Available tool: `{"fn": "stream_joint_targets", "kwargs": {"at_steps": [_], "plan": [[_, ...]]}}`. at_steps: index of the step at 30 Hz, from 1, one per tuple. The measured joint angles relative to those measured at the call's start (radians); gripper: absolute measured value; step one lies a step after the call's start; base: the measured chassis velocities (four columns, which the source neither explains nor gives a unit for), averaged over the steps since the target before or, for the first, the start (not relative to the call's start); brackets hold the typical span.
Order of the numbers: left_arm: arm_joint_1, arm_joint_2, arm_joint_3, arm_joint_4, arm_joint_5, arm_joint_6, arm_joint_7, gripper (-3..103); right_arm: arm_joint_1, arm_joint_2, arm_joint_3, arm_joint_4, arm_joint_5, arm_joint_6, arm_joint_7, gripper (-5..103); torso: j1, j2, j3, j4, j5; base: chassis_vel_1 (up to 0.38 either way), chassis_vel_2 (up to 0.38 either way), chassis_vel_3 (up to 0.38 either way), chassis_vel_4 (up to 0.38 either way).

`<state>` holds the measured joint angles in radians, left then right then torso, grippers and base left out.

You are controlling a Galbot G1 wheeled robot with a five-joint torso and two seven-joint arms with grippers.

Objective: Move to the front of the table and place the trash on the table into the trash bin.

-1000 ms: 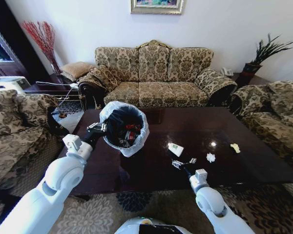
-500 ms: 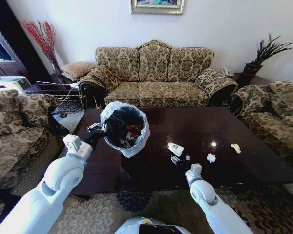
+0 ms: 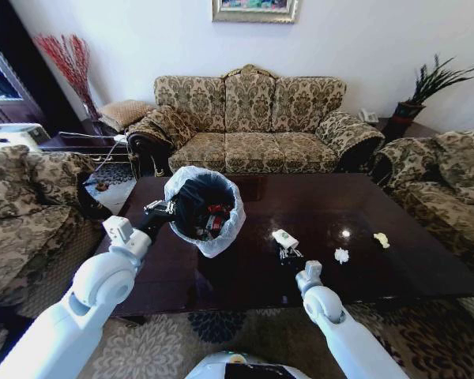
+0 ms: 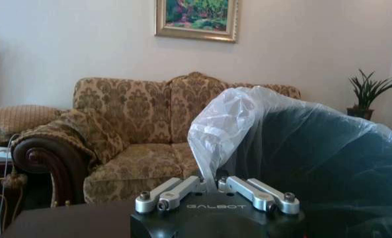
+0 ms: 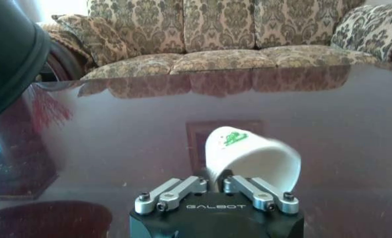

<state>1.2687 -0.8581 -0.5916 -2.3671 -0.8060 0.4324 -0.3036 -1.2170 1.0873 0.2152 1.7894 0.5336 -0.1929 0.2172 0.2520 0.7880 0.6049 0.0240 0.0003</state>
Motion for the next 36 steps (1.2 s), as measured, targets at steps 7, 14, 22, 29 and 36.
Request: {"fn": "stream_joint_targets", "kwargs": {"at_steps": [7,14,22,29,36], "plan": [[-0.002,0.003,0.000,0.000,0.000,0.000,0.000,3,0.033,-0.028,0.000,0.063,0.001,0.011,0.041,0,0.000,0.000,0.000,-0.0001,0.0002,0.000,0.000,0.000,0.000],[0.001,0.005,0.020,0.004,0.010,0.000,0.002,3,0.155,-0.247,0.032,0.361,0.123,0.010,0.046,0,0.000,0.000,0.000,0.0001,0.0002,0.000,0.000,0.000,0.000],[-0.007,0.033,0.047,0.044,0.025,0.008,0.006,3,0.377,-0.519,-0.058,0.659,0.467,0.010,-0.043,0,0.000,0.000,0.000,0.0001,-0.0003,0.000,0.000,0.000,0.000],[-0.030,0.048,0.065,0.034,-0.006,0.023,0.008,3,0.565,-0.557,-0.234,0.668,0.609,-0.042,-0.133,0,0.000,0.000,0.000,-0.0003,0.0003,0.000,0.000,0.000,0.000],[-0.025,0.040,0.071,0.020,-0.006,0.023,0.026,3,0.746,-0.509,-0.464,0.592,0.600,-0.044,-0.137,0,0.000,0.000,0.000,-0.0001,0.0000,0.000,0.000,0.000,0.000]]}}
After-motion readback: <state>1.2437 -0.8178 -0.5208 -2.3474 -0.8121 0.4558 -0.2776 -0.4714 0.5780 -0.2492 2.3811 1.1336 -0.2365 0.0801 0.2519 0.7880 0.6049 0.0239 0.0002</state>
